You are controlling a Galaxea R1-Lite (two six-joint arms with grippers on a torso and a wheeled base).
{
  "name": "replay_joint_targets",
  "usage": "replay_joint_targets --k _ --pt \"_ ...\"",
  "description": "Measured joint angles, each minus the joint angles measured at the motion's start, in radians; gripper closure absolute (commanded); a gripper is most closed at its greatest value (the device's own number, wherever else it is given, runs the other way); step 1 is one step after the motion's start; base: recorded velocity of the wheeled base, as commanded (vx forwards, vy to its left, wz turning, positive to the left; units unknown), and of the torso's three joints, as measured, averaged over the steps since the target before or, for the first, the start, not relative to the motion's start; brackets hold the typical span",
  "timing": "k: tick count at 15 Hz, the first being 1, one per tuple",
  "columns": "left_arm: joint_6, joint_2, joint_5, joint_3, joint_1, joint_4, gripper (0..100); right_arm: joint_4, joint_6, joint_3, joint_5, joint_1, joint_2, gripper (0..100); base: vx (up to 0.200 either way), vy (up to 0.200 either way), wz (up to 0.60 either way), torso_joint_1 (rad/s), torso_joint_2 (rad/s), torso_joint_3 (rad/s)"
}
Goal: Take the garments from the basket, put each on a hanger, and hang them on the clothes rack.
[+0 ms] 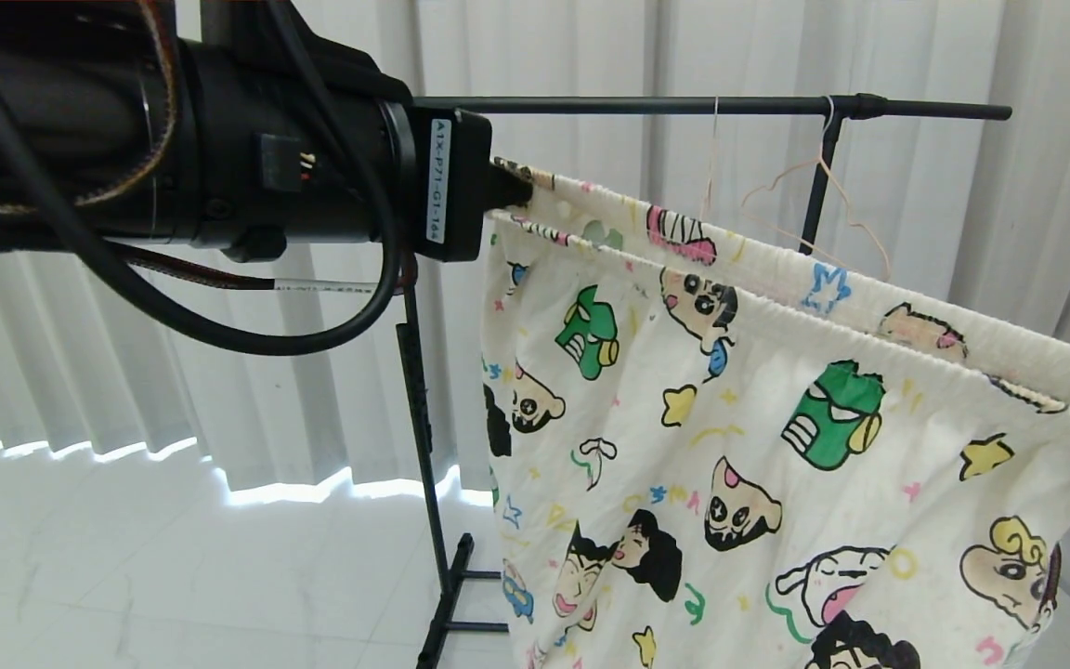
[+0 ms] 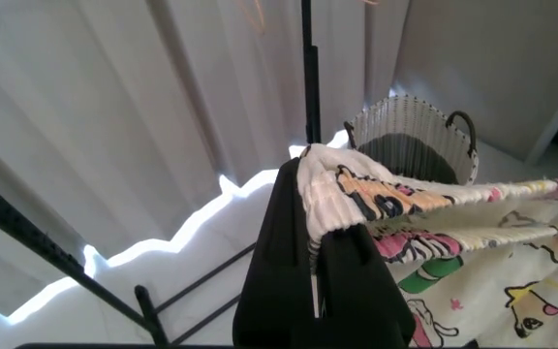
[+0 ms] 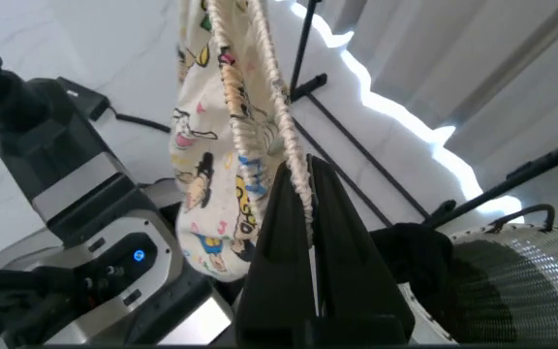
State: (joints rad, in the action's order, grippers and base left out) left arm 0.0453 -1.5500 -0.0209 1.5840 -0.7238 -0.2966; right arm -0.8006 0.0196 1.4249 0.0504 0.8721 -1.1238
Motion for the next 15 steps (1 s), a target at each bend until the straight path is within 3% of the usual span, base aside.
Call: replay_joint_targets --k 3,6,11,15 --pt "0.007 0.0 -0.004 -0.008 -0.011 -0.001 100 0.004 0.0 -0.014 -0.052 0.0 -0.001 100 0.0 0.0 0.0 0.0 0.0 0.0" --pt "0.065 0.042 -0.005 -0.049 -0.044 -0.03 100 0.1 0.0 -0.03 -0.117 -0.027 -0.029 100 0.0 0.0 0.0 0.0 0.0 0.0" --pt "0.081 0.183 -0.003 -0.191 -0.102 -0.073 100 0.326 -0.016 -0.009 -0.115 -0.105 -0.143 100 0.0 0.0 0.0 0.0 0.0 0.0" --pt "0.081 0.267 -0.012 -0.248 -0.227 -0.073 100 0.481 -0.02 0.027 -0.052 -0.117 -0.234 100 0.0 0.0 0.0 0.0 0.0 0.0"
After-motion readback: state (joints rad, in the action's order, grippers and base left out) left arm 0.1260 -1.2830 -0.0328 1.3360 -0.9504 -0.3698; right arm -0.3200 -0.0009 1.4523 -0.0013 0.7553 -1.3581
